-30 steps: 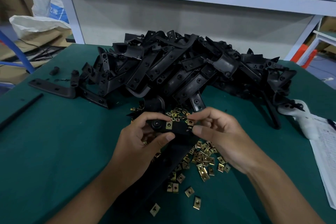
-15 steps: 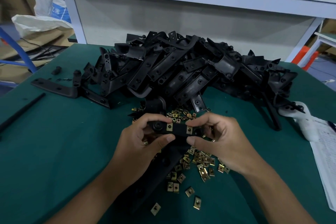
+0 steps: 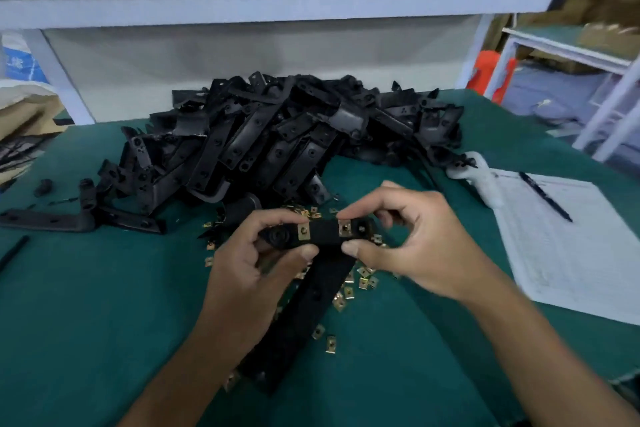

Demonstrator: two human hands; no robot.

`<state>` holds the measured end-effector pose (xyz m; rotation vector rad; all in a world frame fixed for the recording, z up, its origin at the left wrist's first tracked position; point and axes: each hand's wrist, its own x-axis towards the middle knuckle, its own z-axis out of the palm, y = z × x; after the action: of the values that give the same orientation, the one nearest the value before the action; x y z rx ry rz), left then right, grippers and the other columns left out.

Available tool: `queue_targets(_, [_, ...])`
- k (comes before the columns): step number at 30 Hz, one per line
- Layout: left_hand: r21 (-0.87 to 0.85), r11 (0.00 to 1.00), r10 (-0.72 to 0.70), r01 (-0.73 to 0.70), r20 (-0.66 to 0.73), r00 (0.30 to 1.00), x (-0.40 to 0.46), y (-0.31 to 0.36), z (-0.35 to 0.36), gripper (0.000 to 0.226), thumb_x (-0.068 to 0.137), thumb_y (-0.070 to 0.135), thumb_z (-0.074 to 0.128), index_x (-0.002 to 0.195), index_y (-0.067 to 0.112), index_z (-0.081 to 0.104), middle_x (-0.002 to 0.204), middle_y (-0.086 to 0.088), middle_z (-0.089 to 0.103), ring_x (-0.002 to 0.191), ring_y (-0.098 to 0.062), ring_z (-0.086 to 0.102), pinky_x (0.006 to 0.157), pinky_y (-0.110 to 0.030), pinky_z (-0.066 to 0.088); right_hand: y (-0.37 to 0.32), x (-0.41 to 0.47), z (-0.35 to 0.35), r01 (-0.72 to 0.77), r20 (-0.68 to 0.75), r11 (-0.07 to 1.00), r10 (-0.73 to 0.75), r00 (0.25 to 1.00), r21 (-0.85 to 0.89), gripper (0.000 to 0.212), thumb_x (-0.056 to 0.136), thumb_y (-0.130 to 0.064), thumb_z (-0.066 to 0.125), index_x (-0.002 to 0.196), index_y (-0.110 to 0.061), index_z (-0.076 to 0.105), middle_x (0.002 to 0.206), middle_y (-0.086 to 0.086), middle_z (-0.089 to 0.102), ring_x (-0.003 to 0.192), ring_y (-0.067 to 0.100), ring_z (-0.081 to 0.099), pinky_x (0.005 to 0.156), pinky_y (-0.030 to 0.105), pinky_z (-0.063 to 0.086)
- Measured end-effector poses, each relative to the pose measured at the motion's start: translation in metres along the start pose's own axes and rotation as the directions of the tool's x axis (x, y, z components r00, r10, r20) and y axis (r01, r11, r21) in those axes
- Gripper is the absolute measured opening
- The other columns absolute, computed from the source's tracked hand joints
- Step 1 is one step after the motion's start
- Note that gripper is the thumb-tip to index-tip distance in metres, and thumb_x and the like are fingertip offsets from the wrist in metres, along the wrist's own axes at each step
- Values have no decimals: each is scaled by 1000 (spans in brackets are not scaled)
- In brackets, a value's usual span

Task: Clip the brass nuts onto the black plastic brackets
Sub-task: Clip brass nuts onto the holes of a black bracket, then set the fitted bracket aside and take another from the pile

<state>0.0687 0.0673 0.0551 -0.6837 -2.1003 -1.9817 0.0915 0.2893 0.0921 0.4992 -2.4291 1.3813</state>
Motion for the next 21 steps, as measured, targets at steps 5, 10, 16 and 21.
queue_targets(5, [-71, 982, 184, -173, 217, 959, -5, 44, 87, 24, 83, 39, 71, 103, 49, 63, 102, 23, 70, 92, 1, 69, 74, -10, 52, -32, -91, -77, -2, -268, 990, -37, 963, -144, 28, 79, -27, 81, 104, -36, 72, 87, -4, 67, 77, 27, 50, 71, 31, 40])
queue_targets(10, [-211, 953, 293, -218, 449, 844, -35, 72, 207, 24, 83, 37, 72, 105, 40, 63, 103, 23, 71, 97, 0, 68, 81, -10, 47, -62, -207, -150, -241, -502, 919, 56, 863, -311, 25, 81, -19, 81, 104, -24, 73, 103, -5, 72, 93, 35, 62, 77, 56, 46])
queue_targets(16, [-248, 934, 357, -258, 597, 718, -76, 89, 308, 33, 80, 32, 75, 110, 37, 62, 106, 24, 66, 102, -1, 62, 89, -24, 47, -82, -302, -189, -520, -676, 759, 147, 722, -391, 24, 83, -13, 81, 105, -18, 72, 108, -6, 68, 95, 19, 61, 74, 36, 45])
queue_targets(21, [-84, 961, 237, -265, 747, 621, -79, 67, 310, 69, 81, 64, 62, 142, 54, 30, 137, 30, 48, 131, -1, 44, 105, -25, 36, -78, -315, -190, -603, -761, 719, 161, 629, -346, 30, 86, -16, 76, 113, -26, 68, 90, -23, 59, 71, 11, 42, 68, 13, 35])
